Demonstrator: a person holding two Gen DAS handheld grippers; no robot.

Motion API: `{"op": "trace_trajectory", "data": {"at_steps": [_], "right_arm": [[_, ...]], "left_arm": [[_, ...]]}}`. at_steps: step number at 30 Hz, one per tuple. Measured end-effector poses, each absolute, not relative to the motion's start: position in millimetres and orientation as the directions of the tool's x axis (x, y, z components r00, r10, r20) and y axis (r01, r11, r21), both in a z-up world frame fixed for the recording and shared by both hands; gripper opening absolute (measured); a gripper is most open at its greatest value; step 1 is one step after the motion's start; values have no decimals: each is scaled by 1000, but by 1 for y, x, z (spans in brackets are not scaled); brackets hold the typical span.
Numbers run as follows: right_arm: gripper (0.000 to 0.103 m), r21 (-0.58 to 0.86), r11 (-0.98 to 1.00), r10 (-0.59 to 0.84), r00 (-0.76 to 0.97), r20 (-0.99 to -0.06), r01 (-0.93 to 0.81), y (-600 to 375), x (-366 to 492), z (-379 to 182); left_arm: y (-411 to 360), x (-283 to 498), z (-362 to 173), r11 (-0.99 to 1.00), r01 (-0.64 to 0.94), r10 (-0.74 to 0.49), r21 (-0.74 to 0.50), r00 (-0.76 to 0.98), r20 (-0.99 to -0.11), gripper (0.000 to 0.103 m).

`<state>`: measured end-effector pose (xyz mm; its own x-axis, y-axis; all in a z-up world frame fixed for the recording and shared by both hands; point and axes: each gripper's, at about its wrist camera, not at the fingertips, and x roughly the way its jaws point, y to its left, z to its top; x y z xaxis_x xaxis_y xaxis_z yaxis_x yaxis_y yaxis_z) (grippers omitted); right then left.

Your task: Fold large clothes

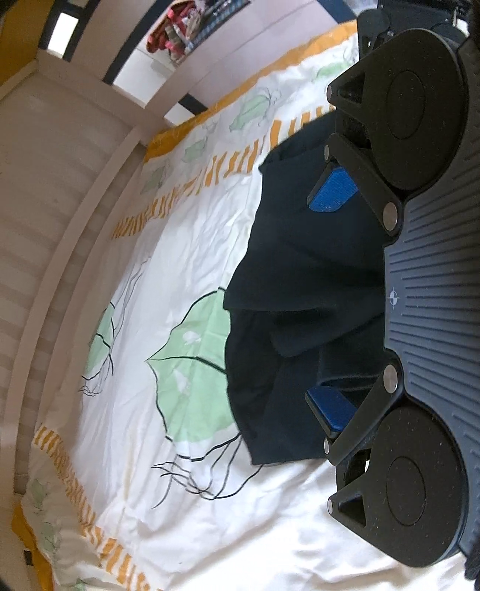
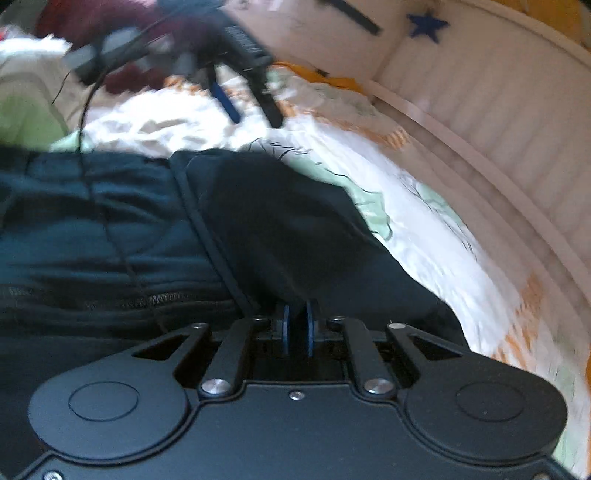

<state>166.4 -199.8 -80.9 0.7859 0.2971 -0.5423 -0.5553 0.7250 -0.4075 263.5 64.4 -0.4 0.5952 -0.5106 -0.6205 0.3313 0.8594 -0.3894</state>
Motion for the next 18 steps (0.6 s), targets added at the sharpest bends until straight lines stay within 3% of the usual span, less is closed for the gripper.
{"op": "trace_trajectory", "data": {"at_steps": [2, 4, 5, 11, 18], "right_arm": [[35, -289, 806, 298, 776, -556, -517, -211, 163, -75], [63, -135, 878, 311, 763, -567, -459, -222, 166, -70], [66, -43, 909, 319, 759, -567, -414, -229, 169, -69], [73, 381, 906, 388, 726, -567, -186, -265, 186, -76], [73, 592, 805, 442, 706, -553, -40, -279, 220, -96]], "left_arm": [[64, 260, -2, 853, 330, -521, -404, 585, -621, 102], [62, 258, -5, 851, 332, -524, -407, 573, -629, 102], [62, 252, -8, 850, 334, -526, -406, 568, -633, 102], [52, 245, -26, 850, 335, -527, -407, 526, -667, 102], [49, 247, -41, 852, 323, -524, -413, 520, -675, 102]]}}
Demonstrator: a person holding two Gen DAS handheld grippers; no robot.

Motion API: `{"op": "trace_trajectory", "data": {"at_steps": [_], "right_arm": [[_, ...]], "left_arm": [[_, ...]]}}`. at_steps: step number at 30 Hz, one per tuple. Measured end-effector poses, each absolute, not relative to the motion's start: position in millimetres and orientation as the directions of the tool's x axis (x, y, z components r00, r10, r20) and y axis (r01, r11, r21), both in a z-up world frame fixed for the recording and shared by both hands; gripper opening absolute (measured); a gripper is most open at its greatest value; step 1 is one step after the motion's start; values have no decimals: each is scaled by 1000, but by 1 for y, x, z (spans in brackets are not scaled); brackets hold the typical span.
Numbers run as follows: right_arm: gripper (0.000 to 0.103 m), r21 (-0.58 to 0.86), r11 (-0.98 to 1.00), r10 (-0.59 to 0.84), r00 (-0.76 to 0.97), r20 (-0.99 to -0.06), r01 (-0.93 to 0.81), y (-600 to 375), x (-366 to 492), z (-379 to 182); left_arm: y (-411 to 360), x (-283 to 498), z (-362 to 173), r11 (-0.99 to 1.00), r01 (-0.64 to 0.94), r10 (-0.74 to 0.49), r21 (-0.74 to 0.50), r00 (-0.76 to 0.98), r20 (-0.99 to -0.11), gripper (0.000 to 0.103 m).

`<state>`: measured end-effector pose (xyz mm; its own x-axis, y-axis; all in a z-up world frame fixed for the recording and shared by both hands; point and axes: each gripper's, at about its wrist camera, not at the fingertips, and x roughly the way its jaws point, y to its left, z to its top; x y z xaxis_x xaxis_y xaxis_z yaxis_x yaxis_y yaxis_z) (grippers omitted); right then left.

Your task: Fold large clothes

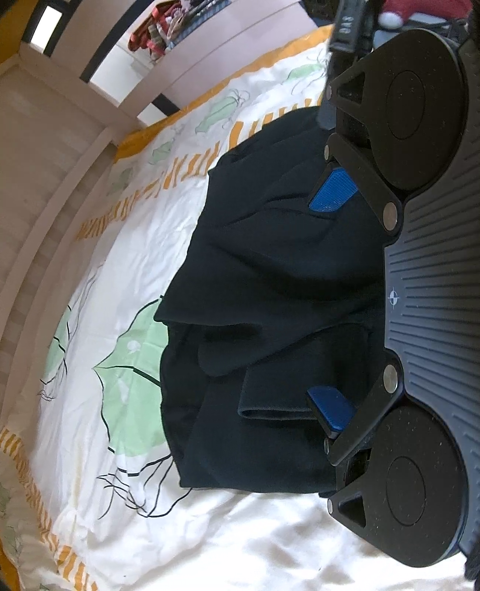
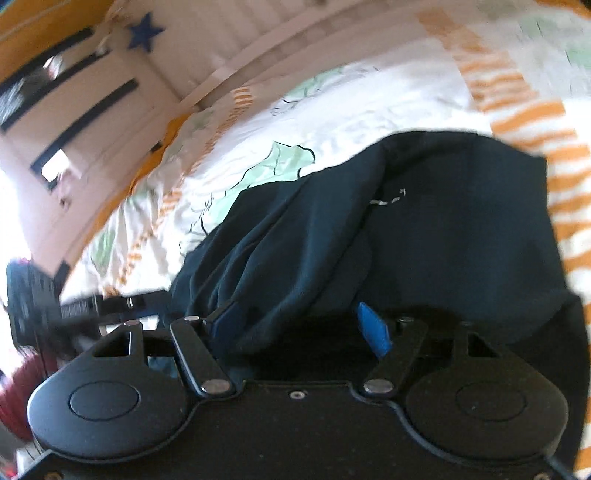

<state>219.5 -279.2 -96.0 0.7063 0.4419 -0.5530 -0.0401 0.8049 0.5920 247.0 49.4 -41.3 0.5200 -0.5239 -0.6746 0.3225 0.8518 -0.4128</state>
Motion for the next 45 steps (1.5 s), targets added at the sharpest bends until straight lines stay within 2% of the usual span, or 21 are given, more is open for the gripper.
{"op": "trace_trajectory", "data": {"at_steps": [3, 5, 6, 8, 9, 11, 14, 15, 17, 19, 21, 23, 25, 28, 33, 36, 39, 41, 43, 45], "right_arm": [[75, 679, 734, 485, 688, -539, 14, -286, 228, -111], [68, 715, 697, 492, 692, -527, 49, -285, 230, -118], [58, 726, 684, 489, 697, -525, 67, -285, 232, -120], [30, 731, 675, 470, 708, -527, 96, -288, 238, -118], [22, 724, 685, 461, 720, -519, 83, -288, 240, -112], [22, 635, 773, 409, 768, -493, -5, -280, 239, -88], [23, 321, 937, 282, 841, -462, -138, -253, 226, -50], [24, 275, 951, 262, 840, -475, -142, -249, 225, -49], [27, 247, 966, 204, 804, -558, -73, -249, 230, -64], [48, 199, 979, 112, 738, -665, 31, -255, 238, -90], [55, 257, 963, 117, 735, -668, 80, -268, 232, -105], [57, 343, 935, 156, 756, -636, 96, -280, 222, -107], [61, 360, 928, 154, 774, -614, 101, -285, 215, -105], [61, 344, 934, 131, 806, -577, 94, -287, 210, -95], [61, 367, 926, 150, 807, -571, 88, -289, 224, -98], [61, 505, 857, 215, 819, -532, 104, -302, 226, -106], [61, 652, 744, 255, 841, -477, 144, -323, 221, -116], [57, 683, 712, 255, 847, -467, 162, -334, 218, -120], [35, 669, 723, 244, 841, -482, 173, -339, 217, -120], [34, 652, 739, 246, 832, -498, 171, -339, 220, -120]], "left_arm": [[48, 250, -44, 847, 315, -531, -427, 529, -663, 102], [45, 252, -45, 845, 315, -534, -432, 541, -650, 102], [43, 253, -45, 845, 314, -533, -432, 548, -644, 102], [39, 254, -47, 845, 312, -533, -434, 558, -636, 102], [38, 253, -48, 845, 313, -533, -434, 566, -629, 102], [34, 251, -49, 844, 334, -536, -421, 578, -616, 102], [28, 247, -54, 855, 357, -519, -377, 586, -623, 102], [27, 246, -56, 857, 360, -515, -369, 586, -626, 102], [26, 245, -60, 862, 362, -507, -356, 586, -632, 102], [25, 243, -61, 867, 369, -497, -335, 584, -642, 102], [25, 240, -58, 872, 385, -485, -302, 593, -643, 102], [24, 238, -53, 883, 386, -462, -267, 614, -640, 102], [22, 236, -46, 888, 388, -453, -248, 640, -621, 102], [11, 231, -33, 884, 423, -452, -199, 666, -593, 102], [-9, 238, -37, 887, 439, -427, -141, 666, -612, 102], [-7, 244, -44, 892, 410, -433, -191, 650, -624, 102], [-4, 249, -55, 898, 404, -412, -173, 633, -656, 102], [1, 253, -65, 908, 383, -390, -169, 625, -676, 103], [8, 255, -72, 909, 365, -397, -199, 618, -678, 102], [10, 256, -73, 909, 364, -399, -202, 621, -674, 103]]}}
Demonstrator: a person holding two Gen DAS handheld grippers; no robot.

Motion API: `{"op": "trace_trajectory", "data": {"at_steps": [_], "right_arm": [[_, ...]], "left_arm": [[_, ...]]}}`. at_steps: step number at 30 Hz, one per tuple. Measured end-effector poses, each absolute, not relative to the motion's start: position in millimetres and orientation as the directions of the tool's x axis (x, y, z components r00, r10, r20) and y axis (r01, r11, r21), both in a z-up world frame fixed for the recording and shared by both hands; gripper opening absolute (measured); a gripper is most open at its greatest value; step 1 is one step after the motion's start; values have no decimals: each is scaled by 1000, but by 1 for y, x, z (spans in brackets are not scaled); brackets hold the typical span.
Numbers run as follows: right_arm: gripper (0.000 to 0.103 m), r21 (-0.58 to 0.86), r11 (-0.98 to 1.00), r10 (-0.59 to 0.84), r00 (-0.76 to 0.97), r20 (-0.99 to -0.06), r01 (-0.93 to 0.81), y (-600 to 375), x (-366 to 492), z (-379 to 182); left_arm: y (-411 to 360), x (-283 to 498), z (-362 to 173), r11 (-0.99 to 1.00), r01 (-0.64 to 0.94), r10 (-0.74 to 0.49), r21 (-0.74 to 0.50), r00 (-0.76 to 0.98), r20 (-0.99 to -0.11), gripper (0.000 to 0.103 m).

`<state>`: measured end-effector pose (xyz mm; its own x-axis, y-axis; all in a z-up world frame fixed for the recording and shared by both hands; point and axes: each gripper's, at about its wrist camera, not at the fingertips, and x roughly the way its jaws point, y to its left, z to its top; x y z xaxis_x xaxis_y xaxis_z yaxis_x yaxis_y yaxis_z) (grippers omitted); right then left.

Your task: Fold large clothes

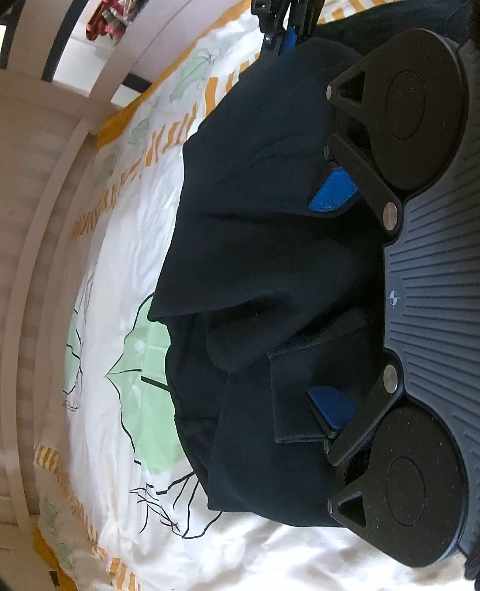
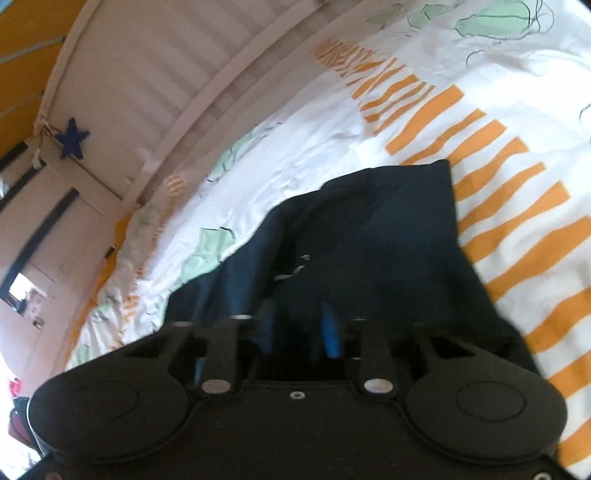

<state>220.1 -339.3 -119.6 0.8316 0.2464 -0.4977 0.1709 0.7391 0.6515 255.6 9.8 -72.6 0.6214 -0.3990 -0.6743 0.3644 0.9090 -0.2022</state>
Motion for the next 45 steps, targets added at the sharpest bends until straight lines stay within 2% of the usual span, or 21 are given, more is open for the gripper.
{"op": "trace_trajectory", "data": {"at_steps": [5, 9, 11, 12, 16, 17, 20, 23, 24, 25, 28, 33, 37, 39, 42, 44, 45], "right_arm": [[39, 674, 724, 285, 826, -487, 148, -336, 230, -120], [40, 658, 734, 290, 800, -526, 167, -330, 242, -125], [19, 615, 774, 277, 793, -542, 150, -324, 246, -121], [14, 564, 817, 259, 797, -545, 120, -318, 247, -113], [13, 358, 934, 169, 869, -465, 10, -297, 240, -80], [13, 321, 947, 145, 873, -466, 15, -295, 241, -79], [14, 241, 967, 69, 828, -557, 81, -296, 253, -99], [18, 214, 968, 29, 787, -616, 131, -299, 257, -120], [23, 223, 965, 27, 797, -604, 136, -301, 253, -120], [38, 233, 962, 27, 799, -600, 143, -304, 249, -119], [53, 241, 954, -3, 810, -587, 178, -307, 240, -111], [56, 226, 959, -38, 871, -490, 169, -292, 208, -87], [61, 181, 980, 2, 899, -438, 86, -264, 195, -79], [68, 130, 991, 24, 891, -454, 39, -247, 196, -83], [69, 43, 999, 18, 848, -529, 5, -227, 207, -102], [70, 7, 1000, -8, 806, -591, 15, -223, 215, -121], [73, 12, 1000, -14, 812, -584, 26, -224, 216, -127]], "left_arm": [[7, 254, -72, 910, 372, -393, -185, 625, -674, 103], [4, 251, -70, 913, 367, -385, -177, 634, -670, 102], [4, 250, -64, 920, 350, -374, -174, 661, -651, 102], [4, 248, -60, 924, 347, -368, -163, 683, -631, 102], [2, 245, -49, 919, 379, -369, -108, 732, -573, 102], [1, 247, -51, 920, 379, -361, -97, 725, -586, 102], [2, 255, -68, 936, 341, -312, -86, 691, -652, 102], [8, 256, -79, 932, 354, -316, -82, 678, -663, 102], [8, 256, -78, 931, 358, -314, -75, 678, -664, 102], [8, 256, -76, 931, 356, -313, -75, 677, -666, 102], [10, 253, -68, 940, 329, -307, -93, 693, -652, 102], [1, 233, -43, 932, 356, -324, -67, 737, -593, 102], [-21, 220, -41, 903, 429, -355, -8, 737, -575, 102], [-31, 220, -50, 893, 449, -349, 25, 727, -592, 102], [-36, 228, -70, 895, 442, -301, 66, 706, -642, 103], [-31, 234, -83, 896, 442, -317, 24, 679, -663, 103], [-27, 236, -85, 898, 439, -334, -5, 676, -657, 103]]}}
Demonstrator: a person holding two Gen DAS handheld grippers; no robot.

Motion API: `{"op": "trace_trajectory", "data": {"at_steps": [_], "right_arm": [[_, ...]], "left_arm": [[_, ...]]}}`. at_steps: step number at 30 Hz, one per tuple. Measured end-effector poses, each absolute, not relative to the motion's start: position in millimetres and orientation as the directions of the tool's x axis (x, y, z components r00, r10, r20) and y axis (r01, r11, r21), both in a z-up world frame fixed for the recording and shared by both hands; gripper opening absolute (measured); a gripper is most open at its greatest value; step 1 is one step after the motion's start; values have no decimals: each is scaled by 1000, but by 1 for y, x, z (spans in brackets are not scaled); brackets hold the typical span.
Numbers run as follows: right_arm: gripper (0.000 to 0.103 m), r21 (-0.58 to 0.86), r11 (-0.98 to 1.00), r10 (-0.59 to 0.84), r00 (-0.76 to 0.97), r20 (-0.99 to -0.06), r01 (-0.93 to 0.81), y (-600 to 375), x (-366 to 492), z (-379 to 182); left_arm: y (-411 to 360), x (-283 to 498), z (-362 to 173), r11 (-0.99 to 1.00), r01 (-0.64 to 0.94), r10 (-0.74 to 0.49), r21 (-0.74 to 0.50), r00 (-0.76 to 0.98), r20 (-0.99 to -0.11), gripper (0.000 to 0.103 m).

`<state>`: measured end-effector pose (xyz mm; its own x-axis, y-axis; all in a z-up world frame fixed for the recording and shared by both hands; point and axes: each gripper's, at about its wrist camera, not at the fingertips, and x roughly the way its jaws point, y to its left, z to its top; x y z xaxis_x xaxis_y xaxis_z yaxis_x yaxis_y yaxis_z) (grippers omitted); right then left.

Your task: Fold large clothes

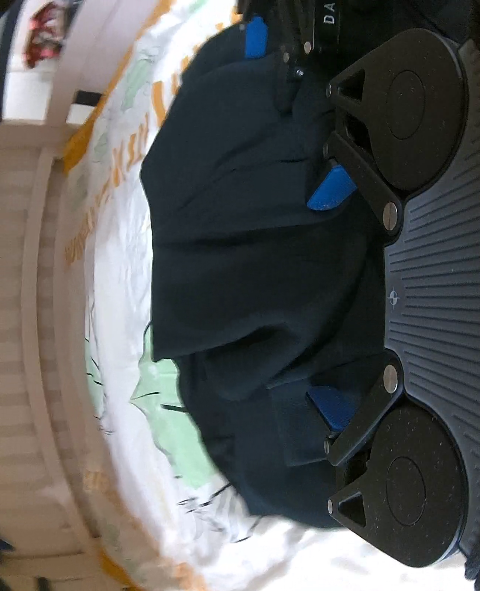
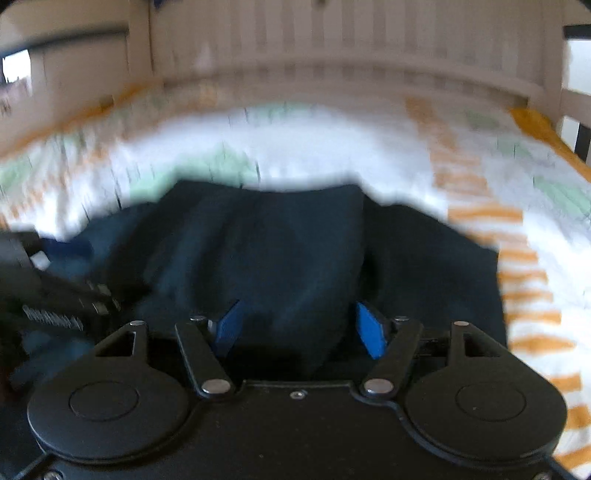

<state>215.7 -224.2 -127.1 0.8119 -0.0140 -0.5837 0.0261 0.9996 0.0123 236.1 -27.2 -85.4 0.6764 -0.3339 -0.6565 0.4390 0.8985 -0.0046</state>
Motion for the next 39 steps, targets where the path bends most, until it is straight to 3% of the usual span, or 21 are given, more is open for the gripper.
{"op": "trace_trajectory", "data": {"at_steps": [14, 18, 23, 30, 39], "right_arm": [[79, 60, 997, -4, 827, -562, 45, -230, 214, -134], [93, 84, 996, 38, 820, -572, 13, -232, 215, -131], [102, 134, 991, 68, 810, -582, 13, -235, 202, -114], [102, 197, 980, 114, 855, -506, -14, -234, 140, -85], [102, 258, 965, 102, 850, -516, 40, -246, 60, -70]], "left_arm": [[-20, 234, -89, 903, 427, -363, -48, 700, -615, 103], [-18, 230, -80, 907, 416, -360, -62, 691, -627, 103], [-8, 200, -54, 903, 424, -377, -62, 717, -586, 103], [14, 147, -23, 896, 444, -377, -17, 740, -557, 103], [62, 90, -15, 915, 379, -384, -139, 711, -589, 103]]}}
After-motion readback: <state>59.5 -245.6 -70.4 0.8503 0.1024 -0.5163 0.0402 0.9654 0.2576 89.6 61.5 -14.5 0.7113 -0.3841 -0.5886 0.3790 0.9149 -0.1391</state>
